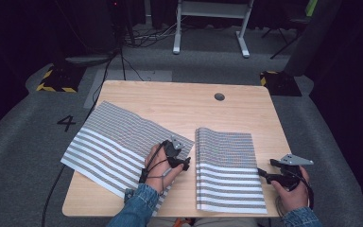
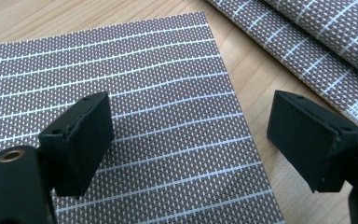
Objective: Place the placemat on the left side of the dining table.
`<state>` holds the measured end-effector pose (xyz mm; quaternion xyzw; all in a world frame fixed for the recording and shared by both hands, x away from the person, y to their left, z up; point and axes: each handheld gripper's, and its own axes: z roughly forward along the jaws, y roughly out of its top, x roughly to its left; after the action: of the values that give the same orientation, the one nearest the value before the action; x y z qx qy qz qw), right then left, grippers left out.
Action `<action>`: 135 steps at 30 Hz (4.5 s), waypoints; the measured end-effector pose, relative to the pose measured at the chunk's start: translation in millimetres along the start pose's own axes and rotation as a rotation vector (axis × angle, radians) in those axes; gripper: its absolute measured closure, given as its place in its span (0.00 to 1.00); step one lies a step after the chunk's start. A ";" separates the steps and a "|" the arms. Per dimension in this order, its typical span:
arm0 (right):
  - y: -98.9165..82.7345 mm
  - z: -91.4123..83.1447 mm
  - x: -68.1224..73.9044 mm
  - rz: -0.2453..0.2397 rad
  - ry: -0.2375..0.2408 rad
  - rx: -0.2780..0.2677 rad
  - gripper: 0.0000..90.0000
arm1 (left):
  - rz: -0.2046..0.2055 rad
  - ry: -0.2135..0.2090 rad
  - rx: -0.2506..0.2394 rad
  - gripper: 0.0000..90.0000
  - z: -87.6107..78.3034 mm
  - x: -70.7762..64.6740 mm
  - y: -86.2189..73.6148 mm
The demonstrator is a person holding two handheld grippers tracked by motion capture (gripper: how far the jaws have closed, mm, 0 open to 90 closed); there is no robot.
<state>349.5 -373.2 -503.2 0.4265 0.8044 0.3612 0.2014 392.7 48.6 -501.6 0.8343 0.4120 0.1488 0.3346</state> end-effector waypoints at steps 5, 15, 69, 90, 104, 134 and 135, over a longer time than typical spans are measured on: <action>0.0 0.0 0.0 0.000 0.000 0.000 0.30 | -0.014 0.028 -0.017 0.25 -2.0 2.4 -0.5; 0.0 0.0 0.0 0.000 0.000 0.000 0.30 | -0.003 0.044 -0.048 0.74 -7.7 20.1 -3.2; 0.0 -0.1 0.4 0.002 0.000 0.000 0.30 | 0.407 -0.395 -0.209 0.96 -110.6 -46.6 -38.6; 0.1 -0.1 0.4 0.002 -0.001 0.000 0.30 | 0.101 -0.224 -0.145 0.39 -137.5 -11.6 -94.5; 0.0 -0.1 0.2 0.002 -0.001 0.000 0.30 | -0.121 0.086 0.065 0.32 -160.4 7.1 -143.4; 0.0 -0.1 0.3 0.002 -0.001 0.000 0.30 | -0.198 0.156 0.089 0.53 -149.9 21.1 -140.2; 0.0 -0.1 0.3 0.002 -0.001 0.000 0.30 | -0.198 0.143 0.088 0.58 -150.0 22.8 -139.6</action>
<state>349.3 -373.0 -503.2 0.4276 0.8038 0.3613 0.2012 246.0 192.9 -487.4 0.7906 0.5213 0.1561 0.2806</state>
